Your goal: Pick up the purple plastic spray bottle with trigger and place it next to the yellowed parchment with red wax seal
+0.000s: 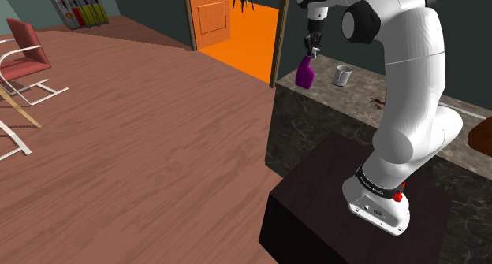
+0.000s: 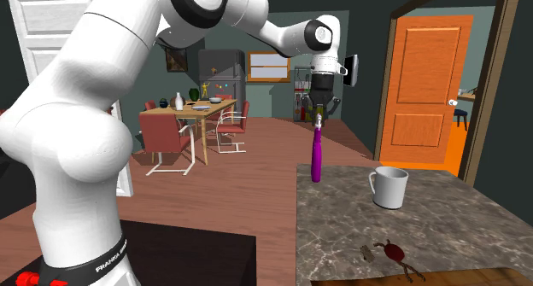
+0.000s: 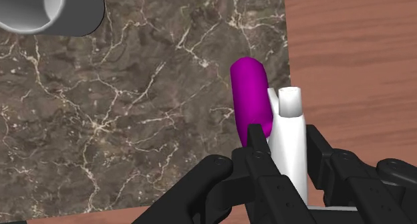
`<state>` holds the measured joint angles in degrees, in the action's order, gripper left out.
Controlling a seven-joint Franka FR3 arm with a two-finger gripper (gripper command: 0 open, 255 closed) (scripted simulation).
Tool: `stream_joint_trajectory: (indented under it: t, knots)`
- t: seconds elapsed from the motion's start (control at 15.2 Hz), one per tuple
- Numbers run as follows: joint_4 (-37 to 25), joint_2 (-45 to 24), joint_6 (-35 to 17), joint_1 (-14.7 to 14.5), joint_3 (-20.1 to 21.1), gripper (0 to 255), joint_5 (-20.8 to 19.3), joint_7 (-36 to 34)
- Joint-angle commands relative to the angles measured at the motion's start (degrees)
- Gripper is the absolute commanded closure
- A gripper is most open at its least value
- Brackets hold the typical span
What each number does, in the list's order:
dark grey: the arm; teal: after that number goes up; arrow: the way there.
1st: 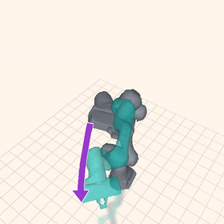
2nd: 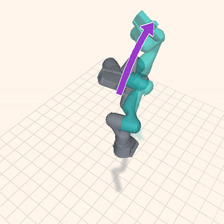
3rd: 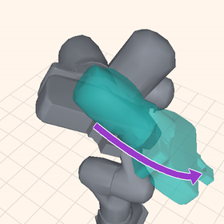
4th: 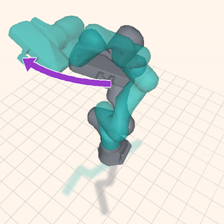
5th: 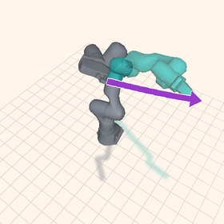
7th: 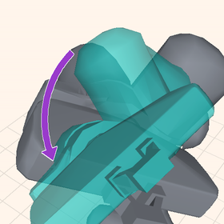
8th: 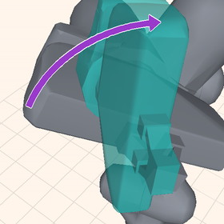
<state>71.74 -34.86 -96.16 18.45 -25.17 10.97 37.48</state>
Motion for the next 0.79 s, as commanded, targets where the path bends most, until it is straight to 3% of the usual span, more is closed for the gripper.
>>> stream_joint_trajectory:
  t: [0.0,0.73]
  knots:
    - [0.00,-0.01,0.01,0.00,0.00,255,0.00,0.00]
    - [-8.28,-0.24,7.87,1.23,-0.14,255,-0.07,-0.23]
